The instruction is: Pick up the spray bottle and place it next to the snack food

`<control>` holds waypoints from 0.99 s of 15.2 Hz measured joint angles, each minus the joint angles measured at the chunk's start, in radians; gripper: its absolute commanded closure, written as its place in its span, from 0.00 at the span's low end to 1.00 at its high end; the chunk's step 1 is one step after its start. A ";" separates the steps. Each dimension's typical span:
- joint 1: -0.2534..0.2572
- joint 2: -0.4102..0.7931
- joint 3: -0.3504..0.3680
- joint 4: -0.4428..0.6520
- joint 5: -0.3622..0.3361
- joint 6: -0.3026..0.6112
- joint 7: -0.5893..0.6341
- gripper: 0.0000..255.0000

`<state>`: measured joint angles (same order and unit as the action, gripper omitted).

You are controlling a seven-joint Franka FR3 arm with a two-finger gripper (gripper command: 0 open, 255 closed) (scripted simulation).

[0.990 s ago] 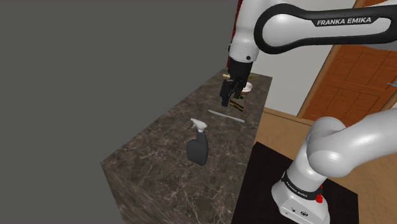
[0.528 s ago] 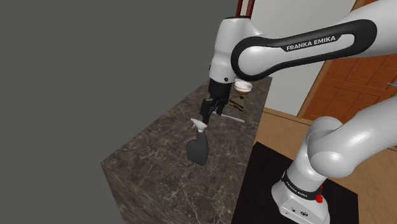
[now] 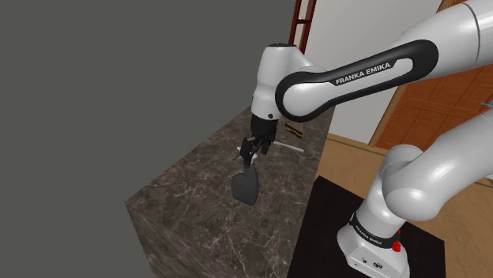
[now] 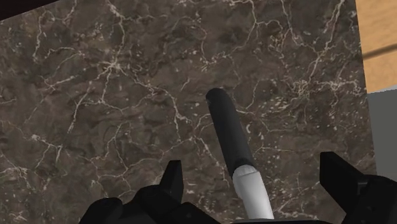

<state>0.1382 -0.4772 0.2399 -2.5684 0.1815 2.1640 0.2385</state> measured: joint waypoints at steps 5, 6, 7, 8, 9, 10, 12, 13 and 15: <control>0.001 0.012 0.004 -0.014 0.002 0.026 0.001 0.00; 0.001 0.012 0.004 -0.014 0.002 0.027 0.001 0.00; 0.001 0.012 0.004 -0.014 0.002 0.027 0.001 0.00; 0.001 0.012 0.004 -0.014 0.002 0.027 0.001 0.00; 0.001 0.012 0.004 -0.014 0.002 0.027 0.001 1.00; 0.001 0.012 0.004 -0.014 0.002 0.027 0.001 1.00; 0.001 0.012 0.004 -0.014 0.002 0.027 0.000 1.00; 0.001 0.012 0.004 -0.014 0.002 0.027 0.000 1.00; 0.001 0.012 0.004 -0.014 0.002 0.027 0.001 1.00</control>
<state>0.1391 -0.4653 0.2439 -2.5824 0.1835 2.1911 0.2391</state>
